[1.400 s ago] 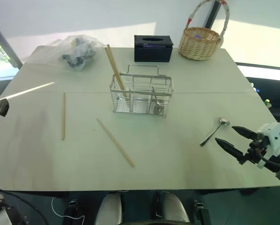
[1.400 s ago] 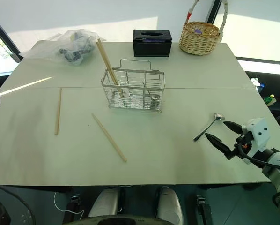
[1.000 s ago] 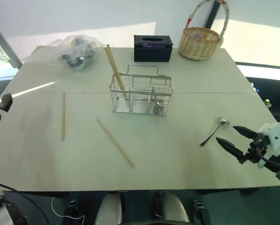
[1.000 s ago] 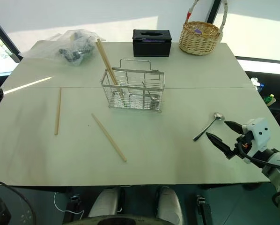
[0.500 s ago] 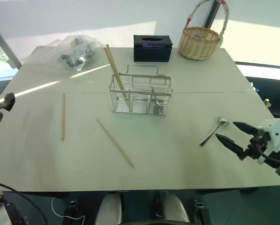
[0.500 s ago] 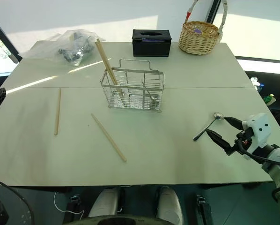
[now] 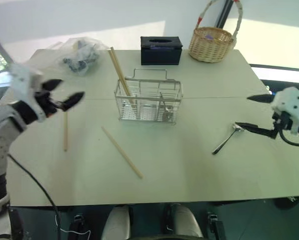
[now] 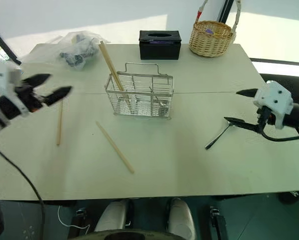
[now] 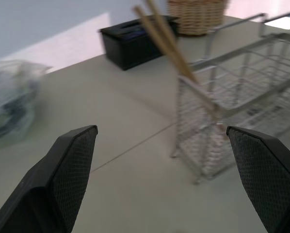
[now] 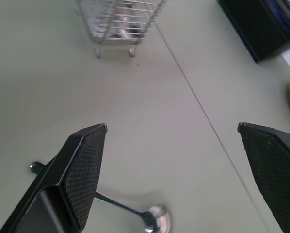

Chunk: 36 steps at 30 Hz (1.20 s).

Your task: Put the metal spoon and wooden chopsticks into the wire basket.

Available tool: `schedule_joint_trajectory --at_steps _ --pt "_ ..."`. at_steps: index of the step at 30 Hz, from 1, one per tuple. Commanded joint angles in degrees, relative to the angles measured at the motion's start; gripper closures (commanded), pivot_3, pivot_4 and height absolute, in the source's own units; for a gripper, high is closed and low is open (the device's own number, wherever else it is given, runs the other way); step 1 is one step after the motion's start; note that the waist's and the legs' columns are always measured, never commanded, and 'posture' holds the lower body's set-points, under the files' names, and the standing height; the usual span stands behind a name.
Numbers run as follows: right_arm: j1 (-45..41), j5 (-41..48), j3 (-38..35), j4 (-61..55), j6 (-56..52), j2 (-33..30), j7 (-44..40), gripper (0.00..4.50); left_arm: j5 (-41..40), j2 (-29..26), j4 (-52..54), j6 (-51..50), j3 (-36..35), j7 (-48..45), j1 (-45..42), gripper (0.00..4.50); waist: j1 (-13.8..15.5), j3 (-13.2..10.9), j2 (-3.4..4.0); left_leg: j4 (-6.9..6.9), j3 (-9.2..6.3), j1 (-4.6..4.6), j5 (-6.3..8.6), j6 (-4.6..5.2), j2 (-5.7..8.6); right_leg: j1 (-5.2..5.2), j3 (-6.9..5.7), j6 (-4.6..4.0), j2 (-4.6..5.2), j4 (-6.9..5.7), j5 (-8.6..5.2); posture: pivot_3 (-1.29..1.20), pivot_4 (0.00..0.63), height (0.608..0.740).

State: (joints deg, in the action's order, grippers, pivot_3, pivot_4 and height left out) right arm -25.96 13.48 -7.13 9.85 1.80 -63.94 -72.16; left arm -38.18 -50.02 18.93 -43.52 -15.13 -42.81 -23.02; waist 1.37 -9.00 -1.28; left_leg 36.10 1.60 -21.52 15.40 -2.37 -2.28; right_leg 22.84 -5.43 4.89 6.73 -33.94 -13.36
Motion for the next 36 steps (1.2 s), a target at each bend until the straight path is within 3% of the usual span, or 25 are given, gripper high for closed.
schedule_joint_trajectory --at_steps 1,7,12,15,22,31,34,36 --pt "-9.66 -7.08 8.83 8.54 13.05 0.03 -9.59 0.03 -2.06 -0.94 2.94 -0.26 6.19 -6.92 -5.32 0.00 -0.47 -0.06 -0.05 0.01 -0.02 0.02 0.00 0.00 0.00 -0.06 0.00 0.00 -0.01 -0.02 0.00 0.00 0.150 0.712" --pt "-22.12 -16.95 20.53 24.92 33.03 3.55 -17.71 0.03 0.04 2.08 -1.50 -0.31 14.50 -11.16 -14.06 0.00 -0.86 -0.15 -0.11 0.08 -0.04 0.06 -0.02 0.01 0.06 -0.15 0.04 0.22 -0.03 -0.04 0.15 0.00 0.150 0.712" --pt "-30.86 -27.02 28.18 39.54 47.30 6.29 -16.74 0.03 1.21 4.69 -3.88 -0.71 18.91 -13.92 -19.10 0.00 -1.08 -0.29 -0.04 0.08 -0.04 0.06 -0.05 -0.02 0.07 -0.13 0.05 0.22 -0.03 -0.07 0.16 0.00 0.150 0.712" --pt "-35.93 -36.88 33.13 48.45 51.96 9.05 -8.18 0.03 1.71 5.66 -3.59 -0.59 20.21 -14.99 -20.90 0.00 -1.42 -0.30 -0.05 0.08 -0.04 0.09 -0.20 -0.28 0.07 -0.15 0.07 0.22 -0.03 -0.09 0.17 0.00 0.150 0.712" --pt "-41.39 -50.41 40.59 58.36 54.40 12.26 7.03 0.03 1.72 5.47 -4.14 -1.76 21.33 -18.21 -21.58 0.00 -2.18 -0.33 -0.01 0.07 -0.04 0.10 -0.27 -0.40 0.08 -0.13 0.11 0.21 -0.03 -0.17 0.17 0.00 0.150 0.712" --pt "-43.73 -57.98 45.30 62.85 54.54 14.59 16.90 0.03 3.34 6.06 -4.48 -1.79 22.58 -19.86 -23.27 0.00 -2.28 -0.32 -0.02 0.13 -0.04 0.13 -0.26 -0.37 0.11 -0.15 0.20 0.20 -0.03 -0.23 0.18 0.00 0.150 0.712" --pt "-43.66 -58.48 45.51 63.59 55.05 14.97 17.74 0.88 3.02 6.22 -4.28 -2.25 22.09 -19.43 -23.51 0.00 -2.34 -0.30 -0.05 0.15 -0.05 0.18 -0.25 -0.34 0.11 -0.21 0.21 0.20 -0.03 -0.23 0.18 0.00 0.150 0.712" --pt "-43.57 -58.13 45.18 64.06 55.32 15.20 16.92 1.84 2.88 6.27 -4.29 -2.48 21.85 -19.27 -23.74 0.00 -2.53 -0.30 -0.07 0.16 -0.05 0.21 -0.23 -0.31 0.11 -0.26 0.23 0.20 -0.04 -0.23 0.17 0.00 0.150 0.712"
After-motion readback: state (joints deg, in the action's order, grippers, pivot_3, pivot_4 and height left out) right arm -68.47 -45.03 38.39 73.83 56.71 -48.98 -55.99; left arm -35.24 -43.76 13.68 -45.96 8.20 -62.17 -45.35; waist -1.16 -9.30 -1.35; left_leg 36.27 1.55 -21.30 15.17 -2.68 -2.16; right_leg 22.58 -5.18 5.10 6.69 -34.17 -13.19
